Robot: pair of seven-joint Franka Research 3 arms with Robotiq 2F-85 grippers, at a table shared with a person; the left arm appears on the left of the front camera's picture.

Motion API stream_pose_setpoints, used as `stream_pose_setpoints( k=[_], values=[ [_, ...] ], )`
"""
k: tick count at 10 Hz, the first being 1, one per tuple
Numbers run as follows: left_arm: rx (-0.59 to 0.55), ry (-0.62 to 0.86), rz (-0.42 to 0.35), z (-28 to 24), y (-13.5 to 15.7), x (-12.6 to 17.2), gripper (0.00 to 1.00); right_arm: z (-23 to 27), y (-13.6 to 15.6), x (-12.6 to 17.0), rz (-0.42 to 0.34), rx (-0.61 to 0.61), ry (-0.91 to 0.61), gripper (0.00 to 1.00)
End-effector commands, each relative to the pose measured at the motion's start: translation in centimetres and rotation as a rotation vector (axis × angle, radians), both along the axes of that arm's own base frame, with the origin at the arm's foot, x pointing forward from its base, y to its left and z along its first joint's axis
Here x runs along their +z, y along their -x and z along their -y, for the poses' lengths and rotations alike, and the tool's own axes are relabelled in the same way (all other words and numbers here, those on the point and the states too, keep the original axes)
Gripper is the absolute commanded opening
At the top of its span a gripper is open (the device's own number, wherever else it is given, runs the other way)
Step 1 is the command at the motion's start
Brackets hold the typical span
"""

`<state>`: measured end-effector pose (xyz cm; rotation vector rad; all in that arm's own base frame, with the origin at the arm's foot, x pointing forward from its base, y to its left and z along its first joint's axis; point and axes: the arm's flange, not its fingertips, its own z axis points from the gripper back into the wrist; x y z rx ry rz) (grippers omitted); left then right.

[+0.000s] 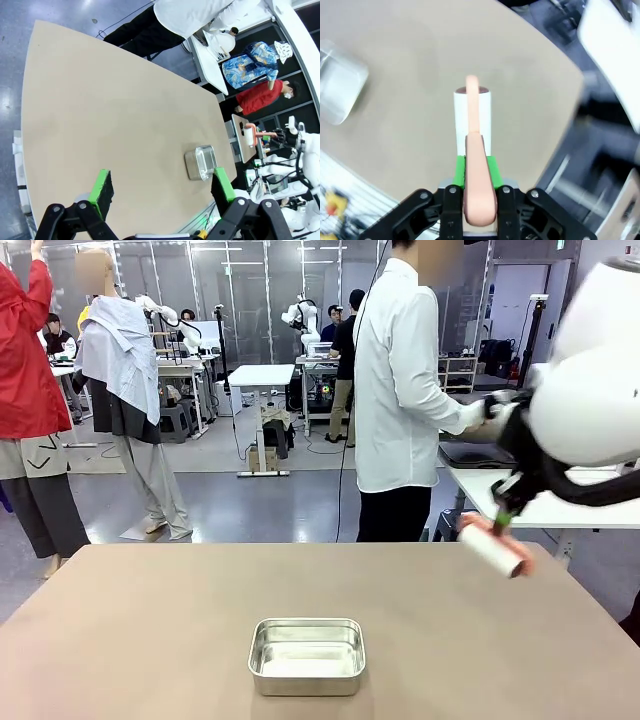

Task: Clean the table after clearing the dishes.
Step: Place the Lint Roller back on top of the Airtight Container.

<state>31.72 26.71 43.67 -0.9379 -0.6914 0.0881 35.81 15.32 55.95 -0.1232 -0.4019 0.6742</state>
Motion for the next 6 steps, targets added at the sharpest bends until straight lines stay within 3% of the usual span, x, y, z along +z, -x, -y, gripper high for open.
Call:
stream_pose_setpoints(
  k=[1,4,6],
  values=[
    [-0.009,0.004,-0.014,-0.3,0.0,0.4,1.00,-4.8,2.8,-2.1,-0.018,0.333,0.066,0.21],
    [-0.009,0.004,-0.014,-0.3,0.0,0.4,1.00,-12.8,6.6,-2.9,-0.058,0.624,0.166,0.21],
    [-0.009,0.004,-0.014,-0.3,0.0,0.4,1.00,-14.5,7.1,-3.0,-0.092,0.641,0.122,0.21]
  ],
)
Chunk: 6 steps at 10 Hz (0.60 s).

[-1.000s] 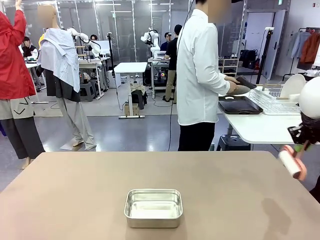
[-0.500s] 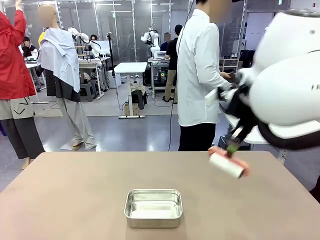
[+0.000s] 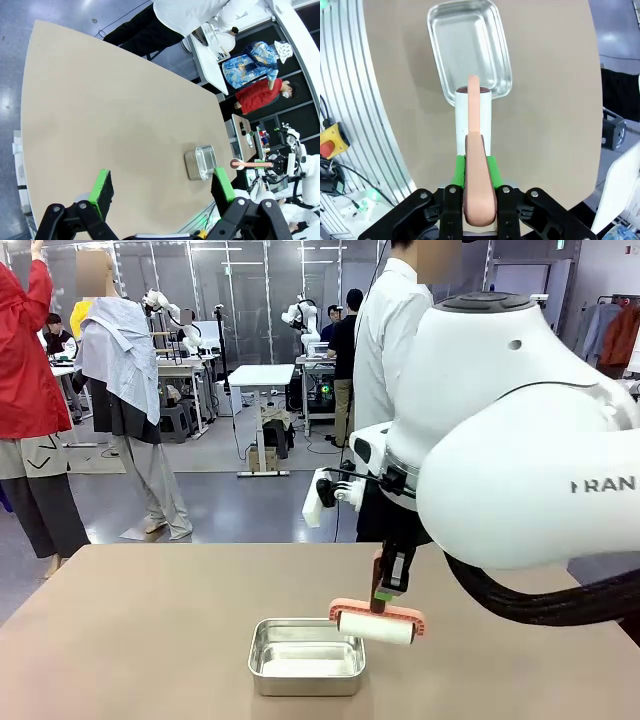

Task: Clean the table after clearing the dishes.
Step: Place the Lint Roller back on top of the Airtight Container.

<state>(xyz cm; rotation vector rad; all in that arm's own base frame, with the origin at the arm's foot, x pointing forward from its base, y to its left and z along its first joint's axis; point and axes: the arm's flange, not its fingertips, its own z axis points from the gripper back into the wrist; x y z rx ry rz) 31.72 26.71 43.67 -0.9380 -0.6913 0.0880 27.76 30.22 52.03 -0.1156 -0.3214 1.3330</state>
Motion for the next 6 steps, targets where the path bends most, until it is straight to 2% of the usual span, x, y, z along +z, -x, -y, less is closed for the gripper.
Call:
stream_pose_setpoints(
  k=[1,5,6],
  values=[
    [-0.009,0.004,-0.014,-0.32,0.05,0.38,1.00,0.66,0.13,0.03,0.010,-0.022,0.001,0.21],
    [-0.009,0.004,-0.014,-0.32,0.05,0.38,1.00,0.35,-0.28,-0.04,0.000,-0.011,0.000,0.21],
    [-0.009,0.004,-0.014,-0.32,0.05,0.38,1.00,0.73,-0.37,0.55,-0.002,0.073,-0.014,0.21]
  ],
)
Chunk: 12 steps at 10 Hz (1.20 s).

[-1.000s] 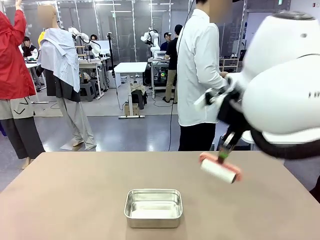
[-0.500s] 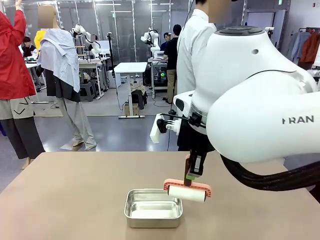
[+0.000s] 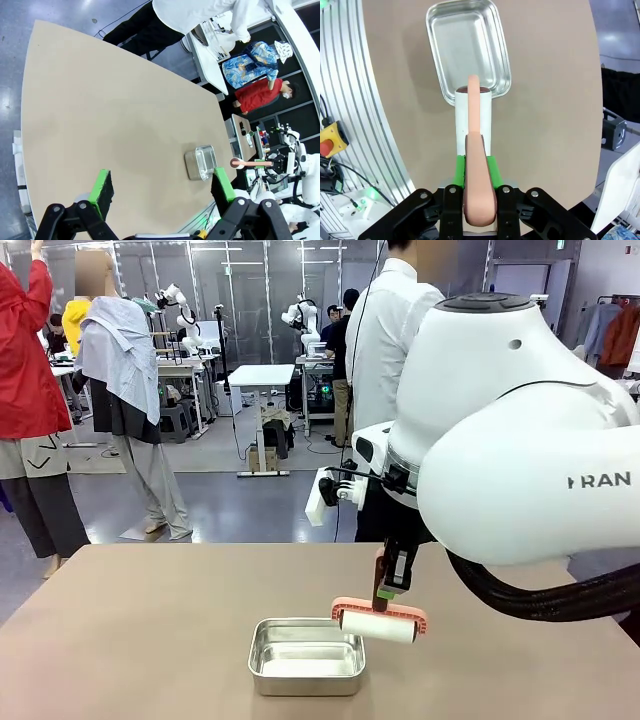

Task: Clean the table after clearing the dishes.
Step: Place the Lint Roller back on top of the Airtight Container.

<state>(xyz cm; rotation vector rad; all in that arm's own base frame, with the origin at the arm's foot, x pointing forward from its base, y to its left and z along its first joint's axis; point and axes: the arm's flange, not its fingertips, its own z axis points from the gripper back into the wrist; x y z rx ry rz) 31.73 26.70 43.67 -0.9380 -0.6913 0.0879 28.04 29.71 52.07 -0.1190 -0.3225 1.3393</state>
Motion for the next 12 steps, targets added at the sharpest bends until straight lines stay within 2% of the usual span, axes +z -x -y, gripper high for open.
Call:
stream_pose_setpoints(
  k=[1,4,6,8,10,12],
  values=[
    [-0.008,0.004,-0.014,-0.3,0.1,0.4,1.00,-1.1,-1.0,0.8,-0.028,0.089,0.001,0.21],
    [-0.008,0.004,-0.014,-0.3,0.1,0.4,1.00,-6.6,-4.5,-0.1,-0.118,0.185,0.067,0.21],
    [-0.008,0.004,-0.014,-0.3,0.1,0.4,1.00,-9.2,-6.1,-2.0,-0.146,0.220,0.097,0.21],
    [-0.008,0.004,-0.014,-0.3,0.1,0.4,1.00,-11.3,-9.0,-4.7,-0.203,0.237,0.100,0.21],
    [-0.008,0.004,-0.014,-0.3,0.1,0.4,1.00,-12.3,-11.0,-6.7,-0.213,0.240,0.132,0.21],
    [-0.008,0.004,-0.014,-0.3,0.1,0.4,1.00,-11.9,-13.4,-8.1,-0.254,0.268,0.115,0.21]
  ],
)
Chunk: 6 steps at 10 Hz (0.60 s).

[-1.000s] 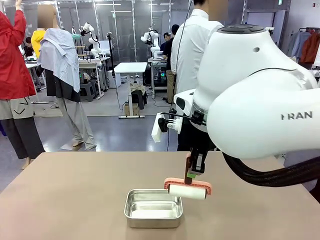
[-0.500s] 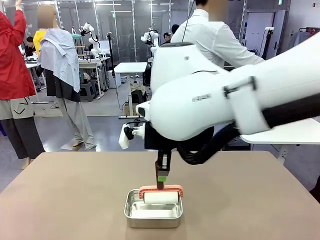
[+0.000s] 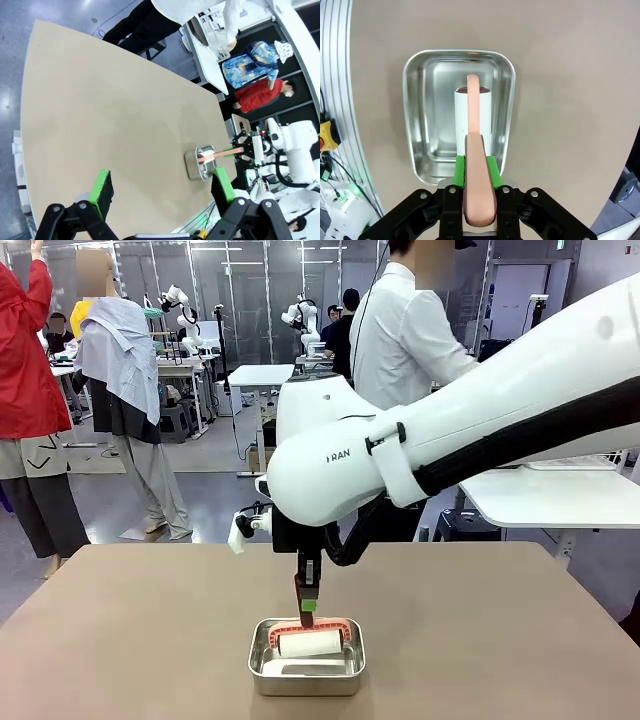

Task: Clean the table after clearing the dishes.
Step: Place the Lint Roller back on top of the Airtight Container.

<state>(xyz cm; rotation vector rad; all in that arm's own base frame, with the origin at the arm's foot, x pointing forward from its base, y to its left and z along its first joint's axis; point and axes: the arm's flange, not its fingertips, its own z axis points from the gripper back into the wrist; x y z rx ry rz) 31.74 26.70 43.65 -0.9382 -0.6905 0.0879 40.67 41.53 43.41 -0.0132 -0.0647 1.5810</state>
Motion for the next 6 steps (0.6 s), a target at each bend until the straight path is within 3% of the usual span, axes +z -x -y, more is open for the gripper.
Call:
stream_pose_setpoints(
  k=[1,6],
  values=[
    [-0.008,0.003,-0.013,-0.3,0.1,0.4,1.00,0.3,-1.7,0.2,-0.038,0.052,-0.006,0.21],
    [-0.008,0.003,-0.013,-0.3,0.1,0.4,1.00,2.0,-5.2,-2.0,-0.163,0.012,-0.051,0.21]
  ],
)
